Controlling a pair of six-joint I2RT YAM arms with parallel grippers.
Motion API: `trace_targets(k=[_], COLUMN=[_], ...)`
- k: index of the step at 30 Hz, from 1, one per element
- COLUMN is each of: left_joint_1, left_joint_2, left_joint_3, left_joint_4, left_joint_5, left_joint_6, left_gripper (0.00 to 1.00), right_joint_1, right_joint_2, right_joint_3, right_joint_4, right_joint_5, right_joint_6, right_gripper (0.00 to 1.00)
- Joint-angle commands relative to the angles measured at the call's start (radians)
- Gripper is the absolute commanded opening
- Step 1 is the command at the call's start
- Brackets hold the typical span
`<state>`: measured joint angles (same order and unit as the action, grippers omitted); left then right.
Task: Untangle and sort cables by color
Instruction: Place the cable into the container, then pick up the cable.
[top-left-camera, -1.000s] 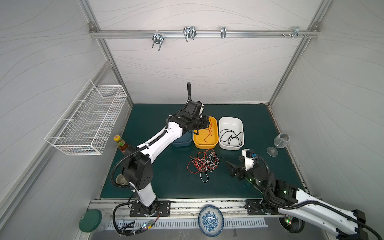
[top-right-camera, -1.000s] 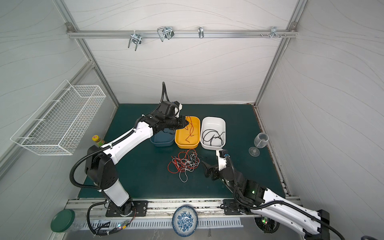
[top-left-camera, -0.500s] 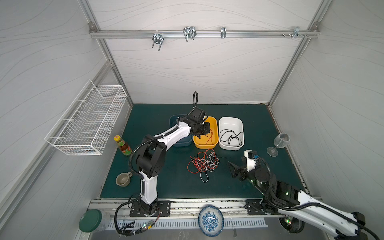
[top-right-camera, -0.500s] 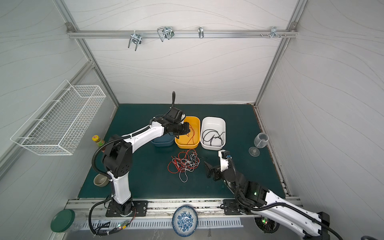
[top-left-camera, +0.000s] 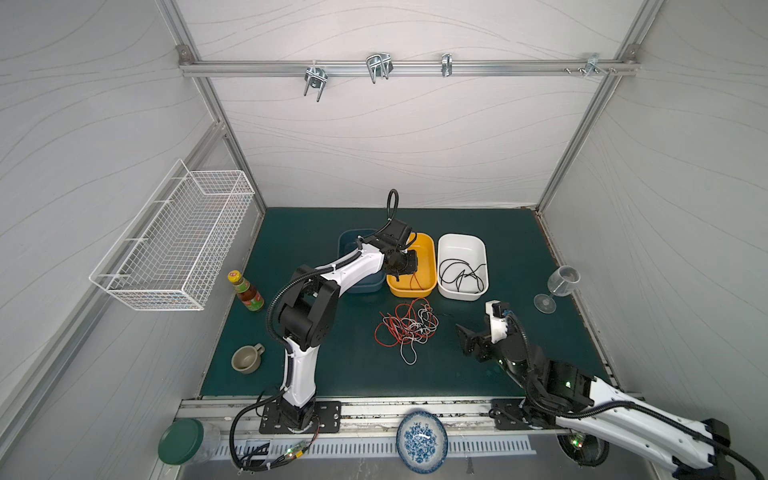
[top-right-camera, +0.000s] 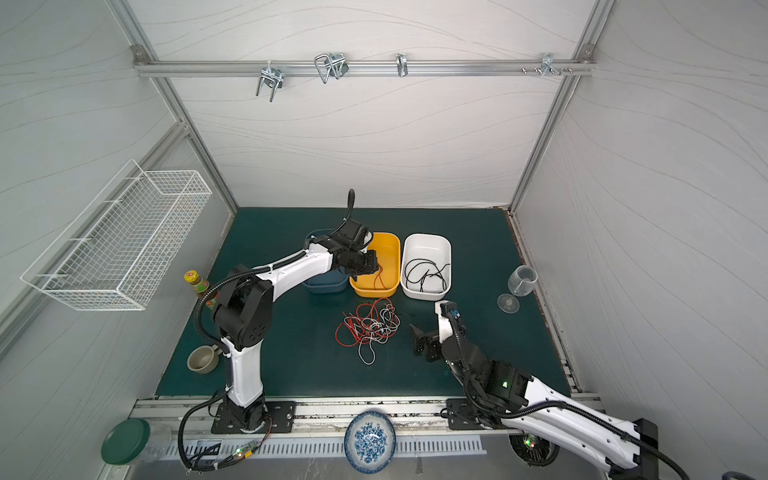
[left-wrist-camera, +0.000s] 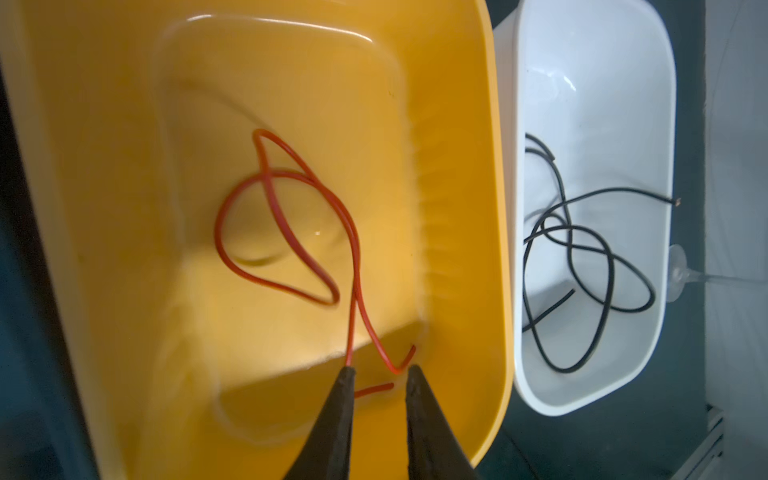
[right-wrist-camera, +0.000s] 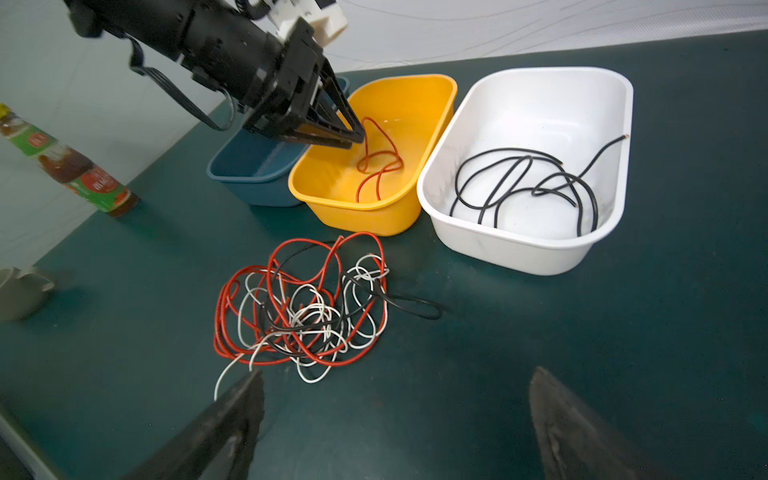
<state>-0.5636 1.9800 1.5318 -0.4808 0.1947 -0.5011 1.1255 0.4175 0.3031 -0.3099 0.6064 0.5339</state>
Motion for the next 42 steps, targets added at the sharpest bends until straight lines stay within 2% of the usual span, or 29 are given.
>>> trace_targets(k=[1,10,16,19,25,32,36,42], left_joint_1=[0.006,0.009,0.007,0.007,0.006,-0.016,-0.021,-0.023], left_joint_2=[0.018,-0.094,-0.241,-0.314,-0.485,-0.774,-0.945,-1.117], left_joint_3=[0.069,0.1,0.049,0.021,-0.062,-0.286,-0.437,-0.619], left_joint_4=[-0.023,-0.068,-0.081,-0.102,-0.183,-0.243,-0.237,-0.163], left_joint_5=[0.002,-0.008,-0.01,0.004,-0.061,-0.249,-0.334,-0.443], left_joint_6=[0.012,0.042,0.03,0.027,0.021,0.058,0.077,0.125], left_gripper=[0.31,0.48,0.67,0.8,0.98,0.99,1.0,1.0], right_joint_1=[-0.007,-0.018,-0.046,-0.096,-0.254,-0.315,-0.322,-0.356], right_joint_2=[0.038,0.173,0.244,0.273,0.301,0.353,0.434,0.559], right_joint_3=[0.059,0.148,0.167,0.176,0.174,0.196,0.231,0.266], right_joint_4=[-0.059,-0.12,-0.106,-0.13,-0.113,-0.046,-0.028,0.0], right_joint_5=[0.032,-0.028,-0.071,-0.109,-0.293,-0.416,-0.479,-0.54], right_joint_6=[0.062,0.201,0.217,0.244,0.271,0.29,0.366,0.499], right_gripper=[0.99,0.99,0.99,0.99,0.98,0.95,0.95,0.94])
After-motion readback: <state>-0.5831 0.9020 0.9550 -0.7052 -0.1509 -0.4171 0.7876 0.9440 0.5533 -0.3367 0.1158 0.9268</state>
